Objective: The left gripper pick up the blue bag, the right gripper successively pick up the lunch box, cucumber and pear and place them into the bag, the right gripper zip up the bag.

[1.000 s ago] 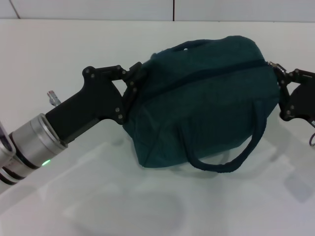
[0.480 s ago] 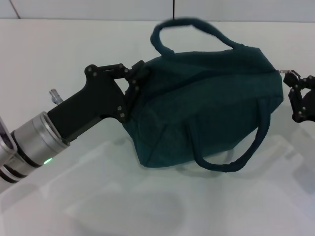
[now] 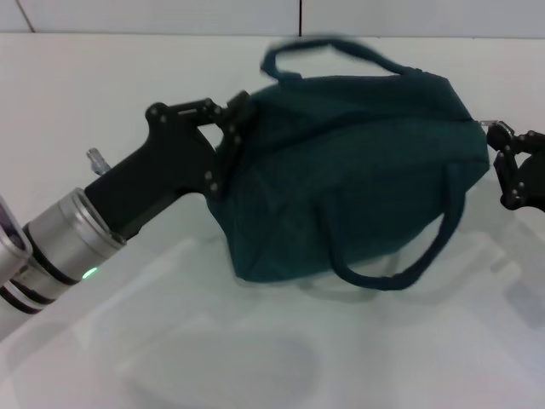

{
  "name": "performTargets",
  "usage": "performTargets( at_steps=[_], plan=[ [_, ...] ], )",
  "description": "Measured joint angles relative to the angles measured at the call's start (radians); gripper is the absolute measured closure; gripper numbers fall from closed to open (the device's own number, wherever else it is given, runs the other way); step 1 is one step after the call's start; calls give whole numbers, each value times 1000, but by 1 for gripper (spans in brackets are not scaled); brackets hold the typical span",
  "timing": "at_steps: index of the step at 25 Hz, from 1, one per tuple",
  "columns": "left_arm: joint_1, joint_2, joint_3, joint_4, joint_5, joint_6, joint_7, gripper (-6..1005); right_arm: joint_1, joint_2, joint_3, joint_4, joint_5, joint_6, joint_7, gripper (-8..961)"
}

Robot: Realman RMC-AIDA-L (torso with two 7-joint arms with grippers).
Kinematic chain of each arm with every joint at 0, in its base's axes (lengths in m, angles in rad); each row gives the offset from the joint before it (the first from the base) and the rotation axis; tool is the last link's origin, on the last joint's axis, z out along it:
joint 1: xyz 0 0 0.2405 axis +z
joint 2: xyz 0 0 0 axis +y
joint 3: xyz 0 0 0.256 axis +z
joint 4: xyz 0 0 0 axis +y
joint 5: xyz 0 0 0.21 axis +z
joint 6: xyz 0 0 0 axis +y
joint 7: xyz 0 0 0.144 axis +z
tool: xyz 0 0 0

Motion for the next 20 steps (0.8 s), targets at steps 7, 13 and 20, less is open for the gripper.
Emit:
performTargets(
  at_steps=[7, 13, 20],
  plan=[
    [3, -16, 3, -9, -80, 7, -15, 854, 3, -2, 4, -22, -2, -3, 56, 874],
    [-7, -17, 6, -14, -88, -17, -29, 813, 7, -15, -2, -23, -4, -20, 166, 664],
    [-24, -14, 4, -14, -90, -47, -65, 551, 0, -59, -6, -18, -90, -32, 296, 444]
  ],
)
